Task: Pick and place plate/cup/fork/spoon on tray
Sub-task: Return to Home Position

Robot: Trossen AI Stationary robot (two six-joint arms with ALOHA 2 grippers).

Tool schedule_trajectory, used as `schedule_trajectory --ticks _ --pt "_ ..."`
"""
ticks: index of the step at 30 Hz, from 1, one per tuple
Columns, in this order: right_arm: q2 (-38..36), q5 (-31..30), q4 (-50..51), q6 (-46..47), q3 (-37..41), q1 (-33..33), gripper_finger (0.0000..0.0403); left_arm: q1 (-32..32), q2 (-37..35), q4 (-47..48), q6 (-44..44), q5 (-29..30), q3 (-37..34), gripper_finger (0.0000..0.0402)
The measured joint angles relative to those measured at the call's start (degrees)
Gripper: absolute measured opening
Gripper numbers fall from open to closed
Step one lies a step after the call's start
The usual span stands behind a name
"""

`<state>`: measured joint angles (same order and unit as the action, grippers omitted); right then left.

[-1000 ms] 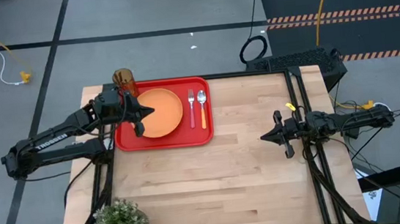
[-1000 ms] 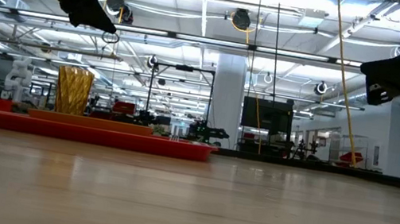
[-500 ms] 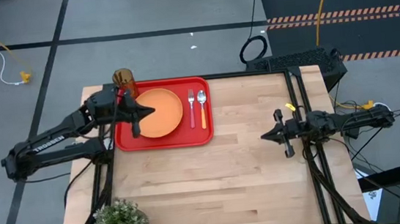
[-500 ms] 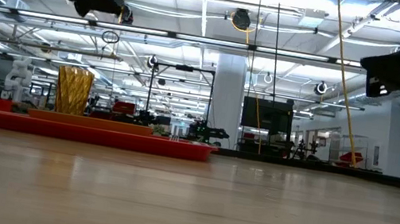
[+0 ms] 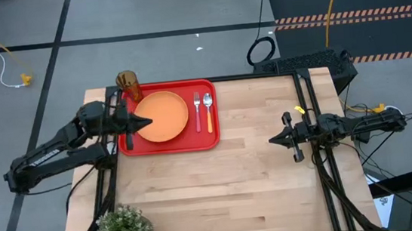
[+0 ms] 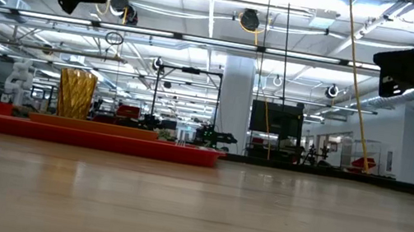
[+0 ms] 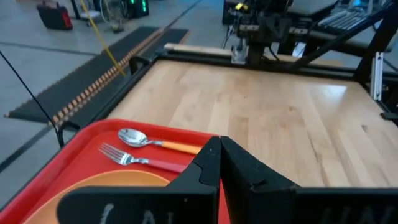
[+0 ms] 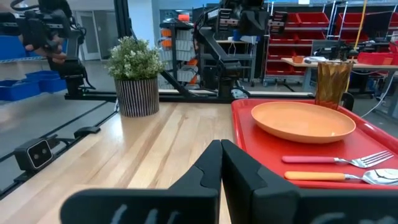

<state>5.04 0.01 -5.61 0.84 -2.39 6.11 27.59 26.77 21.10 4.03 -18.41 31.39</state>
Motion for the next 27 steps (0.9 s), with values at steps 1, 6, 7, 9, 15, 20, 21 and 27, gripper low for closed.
schedule_trajectory --ticks 1,6,7,9,15,20,21,27 --pt "0.0 0.0 0.0 0.0 0.0 0.0 0.0000 0.0 -1.0 0.0 0.0 0.0 -0.5 0.0005" --pt "0.0 0.0 -0.1 0.0 0.0 0.0 0.0000 -0.2 -6.1 0.1 -0.2 -0.7 -2.3 0.0005" --pt "0.0 0.0 -0.1 0.0 0.0 0.0 0.0000 -0.4 -7.1 0.1 -0.3 -1.1 -2.5 0.0005" --pt "0.0 0.0 -0.1 0.0 0.0 0.0 0.0000 -0.9 -9.0 0.2 -0.3 -1.2 -3.1 0.0005" --pt "0.0 0.0 -0.1 0.0 0.0 0.0 0.0000 -2.7 -12.5 3.3 -0.2 -1.3 -3.9 0.0005" --pt "0.0 0.0 -0.1 0.0 0.0 0.0 0.0000 -4.6 -15.4 4.5 -1.1 -1.3 -7.1 0.0005" --pt "0.0 0.0 -0.1 0.0 0.0 0.0 0.0000 -4.9 -16.0 4.2 -1.7 -1.3 -8.1 0.0005" --pt "0.0 0.0 -0.2 0.0 0.0 0.0 0.0000 -7.7 -19.2 1.2 -4.7 -1.2 -13.1 0.0004"
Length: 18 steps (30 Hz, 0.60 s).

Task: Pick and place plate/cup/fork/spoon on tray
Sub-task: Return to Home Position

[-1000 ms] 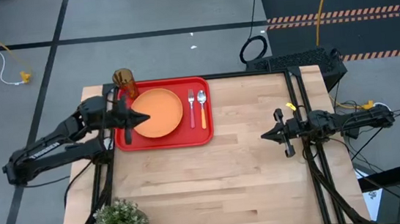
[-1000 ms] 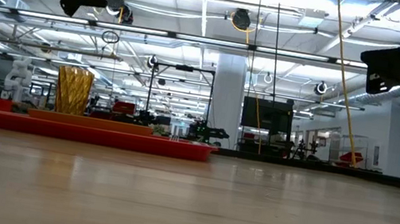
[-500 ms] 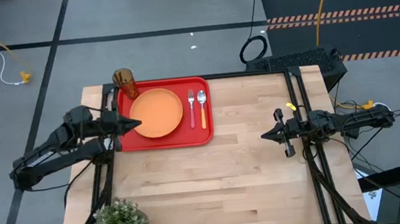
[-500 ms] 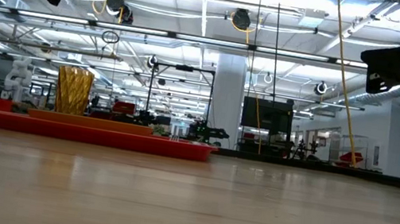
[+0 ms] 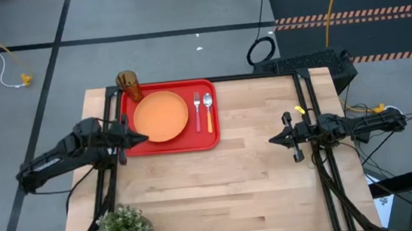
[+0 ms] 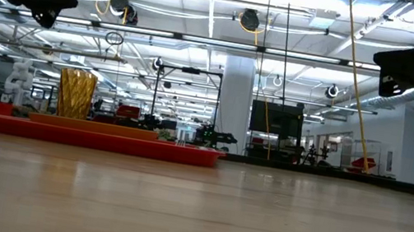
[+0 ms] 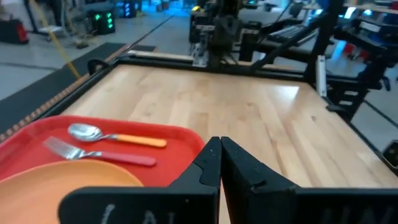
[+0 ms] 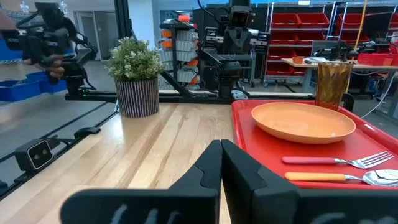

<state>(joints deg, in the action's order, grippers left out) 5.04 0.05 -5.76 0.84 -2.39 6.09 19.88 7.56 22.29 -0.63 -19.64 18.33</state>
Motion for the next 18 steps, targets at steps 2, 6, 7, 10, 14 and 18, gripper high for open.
schedule_trajectory --ticks 2,6,7,10,14,18 --pt "0.0 0.0 0.0 0.0 0.0 0.0 0.0000 -1.2 -0.8 -0.9 0.5 0.0 -0.8 0.0003" --pt "0.0 0.0 0.0 0.0 0.0 0.0 0.0000 -2.9 -2.4 -7.0 -0.2 0.4 -3.4 0.0002" --pt "0.0 0.0 0.0 0.0 0.0 0.0 0.0000 -3.2 -2.7 -8.2 -0.9 0.6 -4.2 0.0002" --pt "0.0 0.0 0.0 0.0 0.0 0.0 0.0000 -4.1 -3.3 -10.6 -2.5 2.3 -6.6 0.0002" --pt "0.0 0.0 0.0 0.0 0.0 0.0 0.0000 -5.2 -3.9 -10.9 -2.9 3.7 -8.5 0.0001" --pt "0.0 0.0 0.0 0.0 0.0 0.0 0.0000 -6.5 -4.0 -11.5 -3.2 5.2 -9.4 0.0001"
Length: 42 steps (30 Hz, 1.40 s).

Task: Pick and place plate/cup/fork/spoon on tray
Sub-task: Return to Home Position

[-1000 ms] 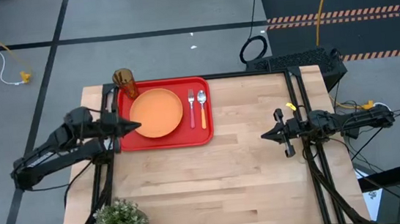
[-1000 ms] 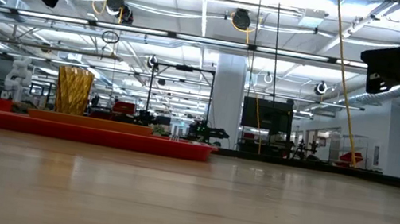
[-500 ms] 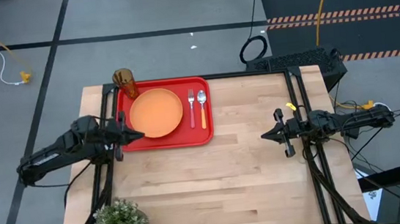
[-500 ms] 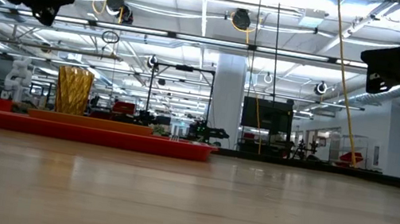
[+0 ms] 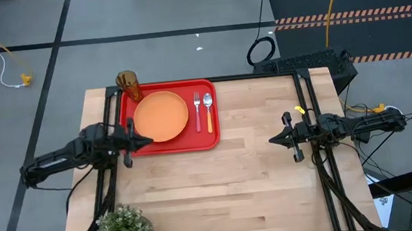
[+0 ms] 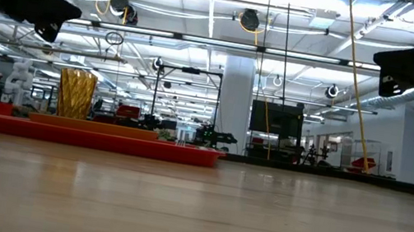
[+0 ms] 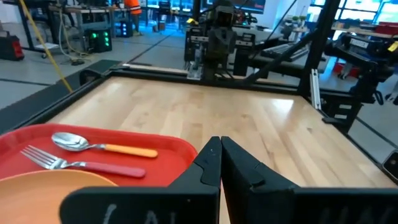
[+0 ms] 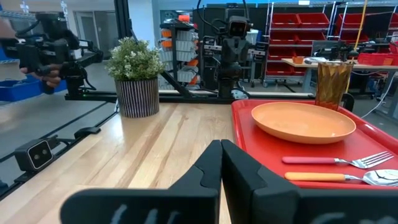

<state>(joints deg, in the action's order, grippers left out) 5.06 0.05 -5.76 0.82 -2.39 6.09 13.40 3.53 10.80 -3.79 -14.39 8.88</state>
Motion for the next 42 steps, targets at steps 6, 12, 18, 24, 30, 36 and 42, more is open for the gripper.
schedule_trajectory --ticks 6,12,18,24,30,36,42 --pt "0.0 0.0 0.0 0.0 0.0 0.0 0.0000 -2.1 0.0 -2.0 -0.5 0.2 -2.5 0.0001" --pt "0.0 0.0 0.0 0.0 0.0 0.0 0.0000 -5.1 0.0 -6.0 -0.2 0.2 -4.9 0.0000" --pt "0.0 0.0 0.0 0.0 0.0 0.0 0.0000 -7.7 0.1 -11.2 -0.2 1.2 -7.4 0.0000" --pt "0.0 0.0 0.0 0.0 0.0 0.0 0.0000 -10.8 0.1 -11.1 0.2 3.4 -7.5 0.0000" --pt "0.0 0.0 0.0 0.0 0.0 0.0 0.0000 -15.6 0.2 -11.8 0.2 11.8 -8.3 0.0000" --pt "0.0 0.0 0.0 0.0 0.0 0.0 0.0000 -17.4 0.2 -11.7 2.0 12.9 -8.3 0.0000" --pt "0.0 0.0 0.0 0.0 0.0 0.0 0.0000 -16.7 0.2 -11.6 5.2 13.0 -8.3 0.0000"
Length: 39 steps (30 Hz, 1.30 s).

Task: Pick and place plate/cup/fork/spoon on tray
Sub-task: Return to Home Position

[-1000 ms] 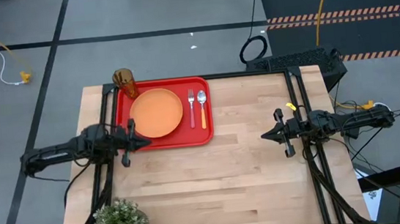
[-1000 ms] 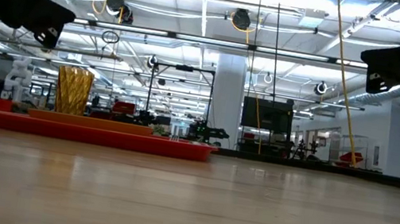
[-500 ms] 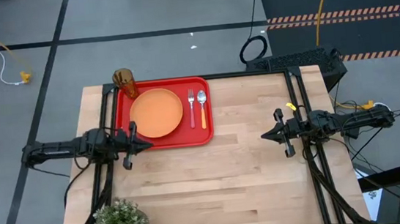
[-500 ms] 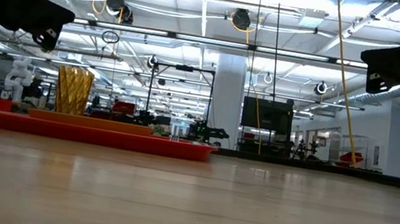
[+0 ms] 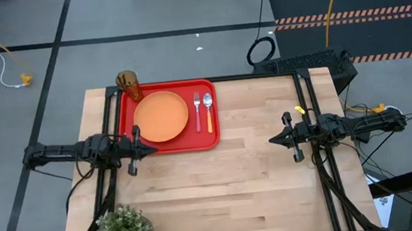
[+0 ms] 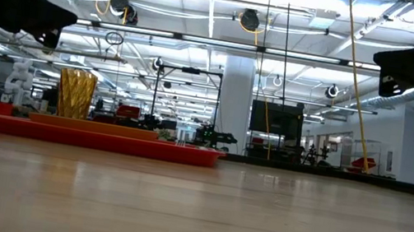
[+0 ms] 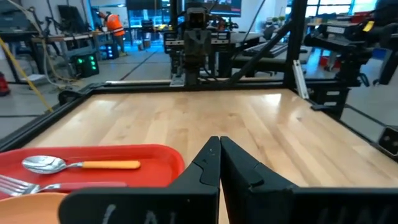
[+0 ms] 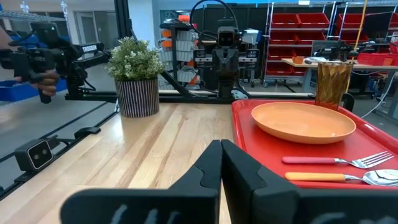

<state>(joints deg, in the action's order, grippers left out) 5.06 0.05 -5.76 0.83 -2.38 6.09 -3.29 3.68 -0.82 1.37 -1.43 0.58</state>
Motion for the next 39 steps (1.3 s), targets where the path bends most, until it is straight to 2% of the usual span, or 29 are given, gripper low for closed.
schedule_trajectory --ticks 8,12,39 --pt "0.0 0.0 0.0 0.0 0.0 0.0 0.0000 1.2 -1.5 -0.3 0.0 -2.7 0.0 0.0000" --pt "0.0 0.0 0.0 0.0 0.0 0.0 0.0000 1.5 -3.6 -0.3 0.1 -2.0 0.0 0.0000" --pt "0.0 0.0 0.0 0.0 0.0 0.0 0.0000 1.7 -3.3 0.0 3.1 -0.5 0.1 0.0001"
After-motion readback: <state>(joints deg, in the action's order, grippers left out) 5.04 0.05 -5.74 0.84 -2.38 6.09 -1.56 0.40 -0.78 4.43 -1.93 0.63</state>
